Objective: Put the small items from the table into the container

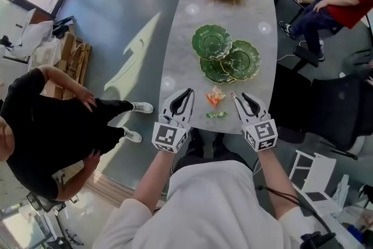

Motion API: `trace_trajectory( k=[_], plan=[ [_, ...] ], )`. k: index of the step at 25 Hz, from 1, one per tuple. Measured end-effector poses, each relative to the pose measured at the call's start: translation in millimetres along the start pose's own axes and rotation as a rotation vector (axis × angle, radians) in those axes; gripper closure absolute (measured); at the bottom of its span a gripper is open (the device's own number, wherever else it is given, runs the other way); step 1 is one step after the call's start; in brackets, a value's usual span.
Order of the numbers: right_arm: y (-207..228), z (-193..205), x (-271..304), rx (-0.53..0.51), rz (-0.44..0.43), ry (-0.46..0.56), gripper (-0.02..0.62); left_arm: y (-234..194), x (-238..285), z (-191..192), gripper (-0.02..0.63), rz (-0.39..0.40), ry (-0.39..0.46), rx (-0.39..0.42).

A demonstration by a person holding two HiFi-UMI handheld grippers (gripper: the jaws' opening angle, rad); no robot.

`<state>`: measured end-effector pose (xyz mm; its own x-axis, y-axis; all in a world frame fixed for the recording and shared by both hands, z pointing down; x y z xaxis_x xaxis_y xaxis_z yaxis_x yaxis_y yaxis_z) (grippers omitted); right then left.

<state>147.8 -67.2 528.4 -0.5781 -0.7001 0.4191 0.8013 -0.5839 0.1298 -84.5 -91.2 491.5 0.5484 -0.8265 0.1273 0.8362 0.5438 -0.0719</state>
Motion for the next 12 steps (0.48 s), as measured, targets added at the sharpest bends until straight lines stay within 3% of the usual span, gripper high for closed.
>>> trace_trajectory(
  k=[4, 8, 12],
  plan=[
    [16, 50, 49, 0.03, -0.031, -0.14, 0.489, -19, 20, 21, 0.598, 0.026, -0.013, -0.015],
    [25, 128, 109, 0.058, -0.109, -0.363, 0.435, -26, 28, 59, 0.598, 0.027, -0.069, -0.03],
    [36, 182, 159, 0.095, -0.138, -0.519, 0.379, -32, 31, 99, 0.598, 0.031, -0.131, -0.035]
  ],
)
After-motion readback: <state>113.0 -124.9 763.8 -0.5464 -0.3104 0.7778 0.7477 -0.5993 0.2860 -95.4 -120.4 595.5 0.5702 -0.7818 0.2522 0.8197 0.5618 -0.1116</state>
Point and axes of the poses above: the fingertips, and each gripper's own axes: x forward along the fingers, y to its right, z out of its underside, the point moved 6 cm from there along -x, backward along the fingers, and after that the axes turned 6 degrees about -z, right-handed, at the moved point
